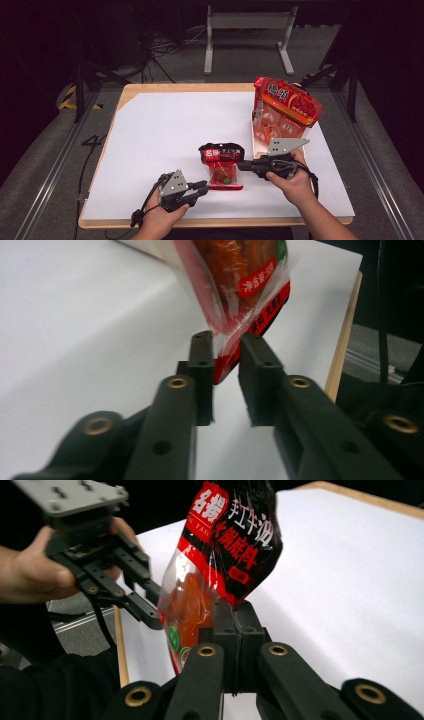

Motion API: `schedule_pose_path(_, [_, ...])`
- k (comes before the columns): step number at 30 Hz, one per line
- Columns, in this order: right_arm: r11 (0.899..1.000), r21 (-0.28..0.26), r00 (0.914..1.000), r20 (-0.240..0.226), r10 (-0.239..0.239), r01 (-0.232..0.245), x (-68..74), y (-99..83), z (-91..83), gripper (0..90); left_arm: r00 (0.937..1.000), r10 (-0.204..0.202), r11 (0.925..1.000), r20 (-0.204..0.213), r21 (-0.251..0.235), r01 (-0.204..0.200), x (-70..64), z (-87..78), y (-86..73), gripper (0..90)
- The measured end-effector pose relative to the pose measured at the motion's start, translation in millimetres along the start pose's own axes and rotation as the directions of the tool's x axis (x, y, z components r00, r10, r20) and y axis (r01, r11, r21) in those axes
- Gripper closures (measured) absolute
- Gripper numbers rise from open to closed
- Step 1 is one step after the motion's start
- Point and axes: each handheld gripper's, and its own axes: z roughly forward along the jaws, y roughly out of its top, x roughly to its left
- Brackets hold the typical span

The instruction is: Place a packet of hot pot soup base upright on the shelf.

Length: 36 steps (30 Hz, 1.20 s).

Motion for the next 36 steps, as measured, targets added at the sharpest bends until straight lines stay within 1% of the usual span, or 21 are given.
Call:
schedule_pose_path(2, [0.999,-0.001,0.9994,0.002,-0.034,0.034,3.7,1.9,-1.4,90.0,0.9998,-0.018,0.9998,-0.012,-0.011,0.018,2.8,0.1,0.2,62.0])
schedule_pose_path(3, [0.999,-0.003,0.9989,0.002,-0.048,0.048,5.3,2.6,-1.9,90.0,0.9994,-0.031,0.9995,-0.014,-0.007,0.031,3.9,-0.3,0.6,54.9])
schedule_pose_path(6, [0.997,-0.005,0.997,0.007,-0.076,0.077,8.0,4.5,-3.5,90.0,0.9978,-0.06,0.9976,-0.029,-0.034,0.059,8.6,-1.0,2.6,34.6])
schedule_pose_path(7, [0.996,-0.004,0.9961,0.013,-0.087,0.087,8.5,5.1,-4.2,90.0,0.9975,-0.064,0.9972,-0.031,-0.042,0.062,10.1,-1.8,3.7,30.3])
schedule_pose_path(10, [0.995,-0.007,0.9951,0.017,-0.097,0.097,9.1,6.2,-5.7,90.0,0.997,-0.073,0.9954,-0.026,-0.064,0.072,15.7,-6.8,11.8,25.9])
schedule_pose_path(14, [0.994,-0.003,0.994,0.026,-0.106,0.106,8.4,6.0,-6.8,90.0,0.9979,-0.052,0.9945,-0.038,-0.093,0.048,22.8,-10.7,25.3,20.8])
schedule_pose_path(16, [0.994,-0.008,0.9942,0.017,-0.106,0.106,8.4,6.0,-7.2,90.0,0.9978,-0.044,0.9931,-0.05,-0.111,0.038,26.7,-10.6,30.7,19.5])
schedule_pose_path(18, [0.994,-0.013,0.9939,0.008,-0.11,0.11,9.1,6.6,-7.8,90.0,0.9975,-0.054,0.9901,-0.046,-0.132,0.048,31.0,-10.0,35.0,17.5])
schedule_pose_path(20, [0.993,-0.02,0.9936,-0.002,-0.113,0.113,9.9,7.1,-8.0,90.0,0.9981,-0.051,0.9876,-0.036,-0.15,0.045,35.8,-9.4,38.3,15.9])
schedule_pose_path(22, [0.993,-0.026,0.9931,-0.01,-0.117,0.116,9.9,7.4,-8.0,90.0,0.9979,-0.064,0.9827,-0.009,-0.175,0.062,40.6,-6.2,41.0,14.9])
schedule_pose_path(24, [0.993,-0.032,0.9933,-0.018,-0.115,0.114,9.7,7.4,-8.1,90.0,0.9971,-0.071,0.9796,0.028,-0.186,0.075,44.7,-2.0,42.3,14.3])
schedule_pose_path(25, [0.993,-0.034,0.9933,-0.021,-0.114,0.113,9.7,7.4,-8.1,90.0,0.9957,-0.081,0.9773,0.044,-0.193,0.088,45.8,0.4,42.4,14.1])
schedule_pose_path(26, [0.993,-0.035,0.9934,-0.022,-0.113,0.112,9.8,7.3,-8.2,90.0,0.9934,-0.089,0.974,0.072,-0.202,0.102,48.1,4.7,42.7,13.7])
schedule_pose_path(27, [0.993,-0.037,0.9933,-0.026,-0.113,0.112,9.9,7.2,-8.0,90.0,0.9905,-0.094,0.9714,0.101,-0.209,0.113,50.2,9.1,42.8,13.6])
schedule_pose_path(28, [0.993,-0.04,0.9932,-0.029,-0.113,0.112,10.0,7.1,-7.7,90.0,0.9874,-0.097,0.9717,0.125,-0.203,0.121,52.7,15.0,42.5,13.5])
schedule_pose_path(30, [0.993,-0.042,0.9929,-0.039,-0.112,0.111,10.3,7.0,-7.3,90.0,0.9832,-0.103,0.9701,0.151,-0.203,0.132,56.4,22.6,41.8,13.2])
schedule_pose_path(31, [0.993,-0.045,0.9927,-0.041,-0.113,0.111,10.6,6.9,-7.3,90.0,0.9785,-0.113,0.967,0.172,-0.207,0.148,58.2,25.8,41.7,13.2])
schedule_pose_path(33, [0.992,-0.055,0.9919,-0.052,-0.116,0.113,10.8,7.0,-7.9,90.0,0.971,-0.117,0.9562,0.208,-0.241,0.167,61.0,28.9,42.4,12.9])
schedule_pose_path(34, [0.992,-0.059,0.9921,-0.052,-0.115,0.112,10.8,7.0,-8.5,90.0,0.9636,-0.111,0.9495,0.243,-0.26,0.175,61.9,29.4,43.3,13.9])
schedule_pose_path(35, [0.992,-0.064,0.9921,-0.052,-0.114,0.111,10.5,6.9,-9.2,90.0,0.9595,-0.106,0.9465,0.261,-0.269,0.178,61.8,29.5,44.2,16.5])
schedule_pose_path(36, [0.992,-0.067,0.9921,-0.055,-0.113,0.109,10.0,6.7,-9.4,90.0,0.9592,-0.098,0.9469,0.265,-0.272,0.172,61.1,29.3,45.3,17.5])
